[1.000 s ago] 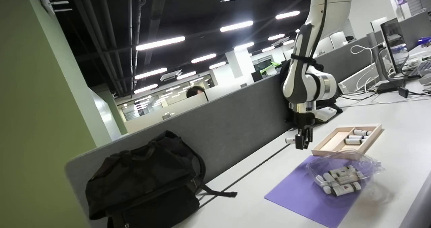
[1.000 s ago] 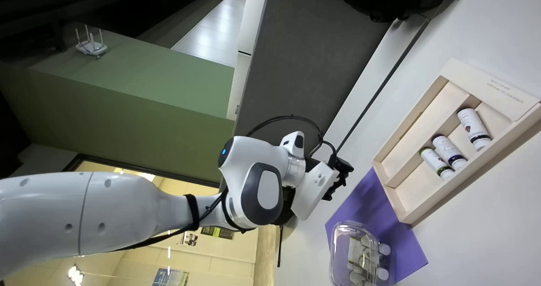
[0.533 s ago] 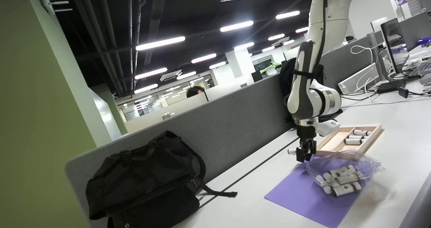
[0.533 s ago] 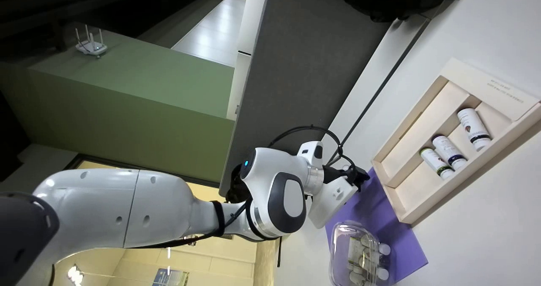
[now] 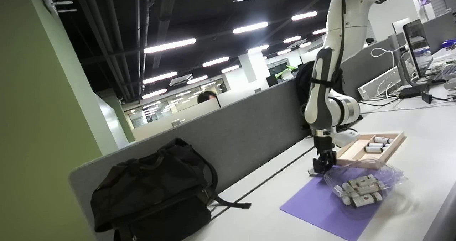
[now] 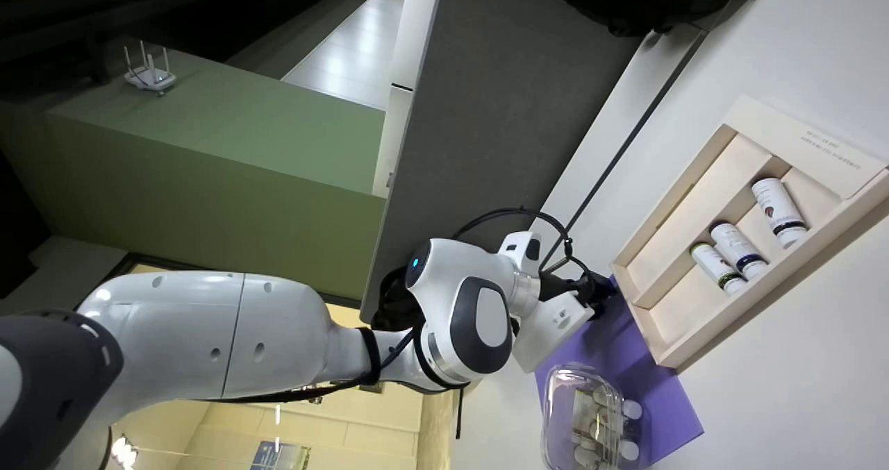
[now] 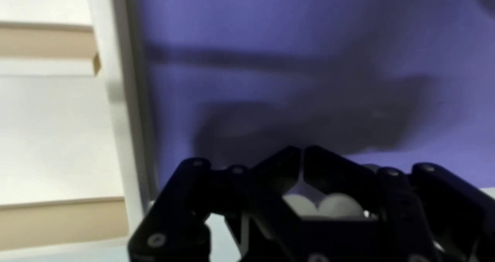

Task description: Take a bottle from the tray and put it on the purple mat

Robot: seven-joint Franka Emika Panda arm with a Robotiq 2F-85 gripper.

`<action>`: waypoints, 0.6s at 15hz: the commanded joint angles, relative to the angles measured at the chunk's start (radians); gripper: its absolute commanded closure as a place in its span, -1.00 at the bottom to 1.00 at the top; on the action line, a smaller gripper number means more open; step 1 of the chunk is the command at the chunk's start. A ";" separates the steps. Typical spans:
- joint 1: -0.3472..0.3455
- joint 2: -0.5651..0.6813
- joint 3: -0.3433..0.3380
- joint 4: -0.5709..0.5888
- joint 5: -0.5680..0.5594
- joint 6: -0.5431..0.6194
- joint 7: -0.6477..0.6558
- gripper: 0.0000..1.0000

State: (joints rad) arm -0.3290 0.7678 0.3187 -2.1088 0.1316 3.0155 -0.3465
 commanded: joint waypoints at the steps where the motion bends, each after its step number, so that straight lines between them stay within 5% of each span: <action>1: -0.015 0.001 0.001 0.054 -0.005 -0.112 0.047 -0.13; 9: -0.014 -0.054 -0.025 0.127 0.076 -0.381 0.029 -0.98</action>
State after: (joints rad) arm -0.3542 0.7571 0.3166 -2.0041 0.1830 2.7336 -0.3391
